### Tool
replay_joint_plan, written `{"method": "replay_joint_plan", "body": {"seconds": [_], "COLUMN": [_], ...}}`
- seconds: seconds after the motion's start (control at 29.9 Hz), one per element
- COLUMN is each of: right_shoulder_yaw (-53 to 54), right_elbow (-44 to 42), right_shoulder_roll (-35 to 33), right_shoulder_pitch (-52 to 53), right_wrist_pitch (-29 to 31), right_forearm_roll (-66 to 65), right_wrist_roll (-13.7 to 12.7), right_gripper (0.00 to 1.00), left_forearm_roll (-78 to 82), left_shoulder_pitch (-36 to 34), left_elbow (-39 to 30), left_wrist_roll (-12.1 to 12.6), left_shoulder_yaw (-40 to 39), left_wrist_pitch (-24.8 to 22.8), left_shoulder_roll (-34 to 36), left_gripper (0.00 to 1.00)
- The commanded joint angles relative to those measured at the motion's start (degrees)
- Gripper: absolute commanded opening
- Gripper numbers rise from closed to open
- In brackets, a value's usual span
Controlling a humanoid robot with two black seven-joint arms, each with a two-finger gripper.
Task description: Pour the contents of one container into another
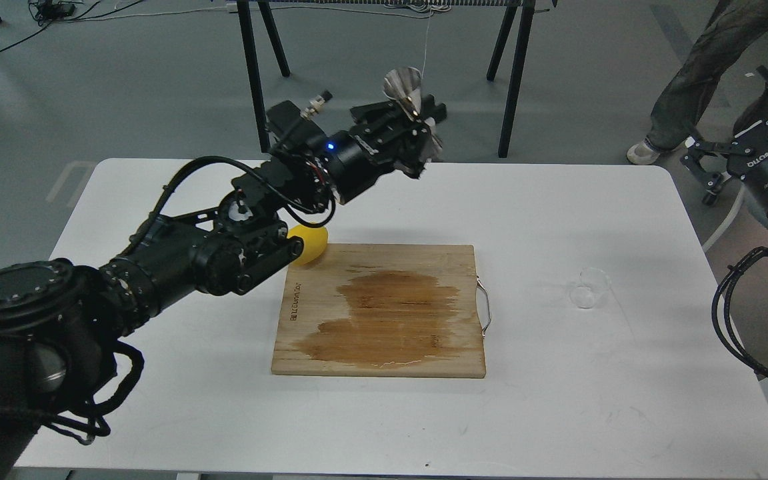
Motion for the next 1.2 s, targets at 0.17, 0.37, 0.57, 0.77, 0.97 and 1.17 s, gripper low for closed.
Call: {"method": "replay_joint_plan", "body": {"seconds": [0.17,0.37,0.57,0.77,0.97,1.17], "right_shoulder_yaw": [-0.7,-0.5,-1.0,-0.8,-0.8,-0.7], "right_elbow": [0.0,0.0,-0.1,-0.1,-0.1,-0.1], "right_shoulder_roll": [-1.7,-1.9,-1.7,-1.8,-1.8,-1.8], "right_shoulder_pitch": [-3.1,-3.1,-3.2,-3.2,-3.2,-3.2], "right_wrist_pitch": [0.0,0.0,0.0,0.0,0.0,0.0], "right_forearm_roll": [0.0,0.1,0.0,0.0,0.0,0.0], "right_wrist_roll": [-1.2,-1.3,-1.4,-1.4,-1.3,-1.3], "right_gripper": [0.99,0.99,0.99,0.99,0.99,0.99], "left_forearm_roll": [10.6,12.0,12.1,12.1,12.0,12.0], "left_shoulder_pitch": [6.6,10.8,13.9,15.4,16.1,16.0], "left_elbow": [7.5,8.2,9.2,10.0,10.0,10.0], "left_wrist_roll": [0.0,0.0,0.0,0.0,0.0,0.0], "left_shoulder_yaw": [0.9,3.0,3.1,3.2,3.1,3.1], "left_wrist_pitch": [0.0,0.0,0.0,0.0,0.0,0.0], "left_shoulder_roll": [-0.7,-0.7,-0.7,-0.7,-0.7,-0.7], "left_gripper": [0.01,0.01,0.01,0.05,0.17,0.24]}}
